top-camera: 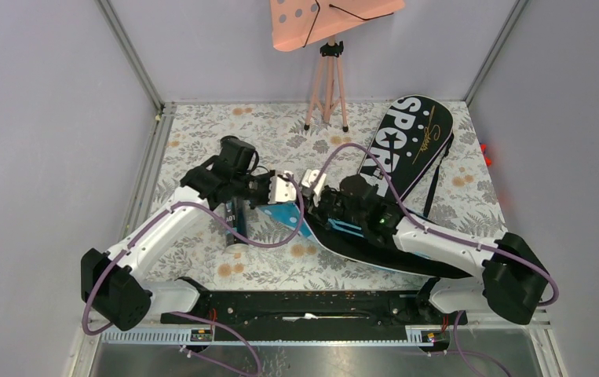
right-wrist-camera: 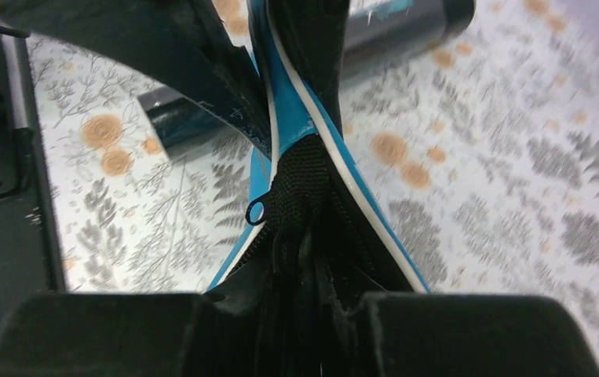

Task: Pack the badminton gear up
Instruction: Adjust the racket in the racket bag.

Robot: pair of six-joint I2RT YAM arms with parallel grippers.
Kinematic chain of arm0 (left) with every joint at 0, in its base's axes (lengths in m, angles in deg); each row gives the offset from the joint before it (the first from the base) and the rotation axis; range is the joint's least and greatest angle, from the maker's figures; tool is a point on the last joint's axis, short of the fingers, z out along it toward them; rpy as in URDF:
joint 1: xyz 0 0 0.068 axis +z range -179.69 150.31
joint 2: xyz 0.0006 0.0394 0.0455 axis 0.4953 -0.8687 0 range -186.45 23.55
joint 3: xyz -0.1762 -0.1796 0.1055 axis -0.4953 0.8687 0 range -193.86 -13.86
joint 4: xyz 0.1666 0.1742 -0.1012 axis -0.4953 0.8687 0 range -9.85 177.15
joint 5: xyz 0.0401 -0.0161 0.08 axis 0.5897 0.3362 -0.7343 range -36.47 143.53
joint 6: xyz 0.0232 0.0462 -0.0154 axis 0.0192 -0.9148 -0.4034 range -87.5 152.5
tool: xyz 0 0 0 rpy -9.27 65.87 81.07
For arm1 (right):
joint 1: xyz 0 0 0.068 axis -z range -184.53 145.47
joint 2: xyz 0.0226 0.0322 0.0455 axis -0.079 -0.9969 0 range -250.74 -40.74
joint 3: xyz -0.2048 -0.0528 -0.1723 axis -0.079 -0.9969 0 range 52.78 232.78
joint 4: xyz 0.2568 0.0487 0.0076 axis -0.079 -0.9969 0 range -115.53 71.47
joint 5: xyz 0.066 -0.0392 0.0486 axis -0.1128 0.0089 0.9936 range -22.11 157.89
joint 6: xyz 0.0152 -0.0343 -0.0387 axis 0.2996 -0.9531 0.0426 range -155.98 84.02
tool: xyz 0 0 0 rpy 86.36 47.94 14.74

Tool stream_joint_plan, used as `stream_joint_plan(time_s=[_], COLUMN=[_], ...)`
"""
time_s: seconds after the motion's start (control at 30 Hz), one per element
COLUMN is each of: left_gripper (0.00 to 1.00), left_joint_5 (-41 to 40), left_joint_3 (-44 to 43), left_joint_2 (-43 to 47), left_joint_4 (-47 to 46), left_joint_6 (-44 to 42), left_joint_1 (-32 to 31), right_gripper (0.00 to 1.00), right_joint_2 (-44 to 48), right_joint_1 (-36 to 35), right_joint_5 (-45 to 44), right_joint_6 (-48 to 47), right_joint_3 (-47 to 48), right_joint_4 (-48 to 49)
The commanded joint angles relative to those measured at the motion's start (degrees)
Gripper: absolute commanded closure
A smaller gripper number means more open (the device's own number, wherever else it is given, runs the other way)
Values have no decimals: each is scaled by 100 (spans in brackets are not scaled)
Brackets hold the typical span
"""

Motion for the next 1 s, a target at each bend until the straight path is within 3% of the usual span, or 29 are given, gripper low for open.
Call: stream_joint_plan(time_s=[0.0, 0.1, 0.2, 0.33, 0.37, 0.47, 0.57, 0.7, 0.8, 0.97], left_gripper=[94, 76, 50, 34, 41, 98, 100, 100, 100, 100], left_joint_5=[-775, -775, -928, -1384, -1423, -1426, -1294, -1118, -1022, -971], left_joint_3=[-11, -132, -173, -53, -33, -55, -103, -41, 77, -10], left_joint_2=[-49, -215, -333, -342, -339, -343, -268, -47, 92, 27], left_joint_4=[707, 935, 1177, 1176, 1184, 1181, 1177, 1178, 1184, 1188], left_joint_6=[235, 136, -75, -244, -279, -274, -154, -45, -83, -6], left_joint_1=[9, 9, 17, 31, 46, 53, 54, 53, 53, 28], right_gripper=[100, 100, 100, 100, 100, 100, 68, 42, 34, 31], right_joint_2=[-337, -438, -455, -412, -439, -558, -513, -13, 565, 798], right_joint_1=[406, 550, 688, 1096, 1244, 1487, 1498, 1493, 1453, 1151], right_joint_5=[-498, 300, 1021, 1967, 2420, 2735, 2284, 1940, 1674, 1239], right_joint_6=[-610, -635, -620, -481, -447, -375, -322, -169, -173, -641], right_joint_3=[-991, -1100, -1136, -1167, -1129, -940, -690, -656, -961, -938], right_joint_4=[1802, 2102, 2187, 2165, 2098, 1789, 1231, 756, 805, 652])
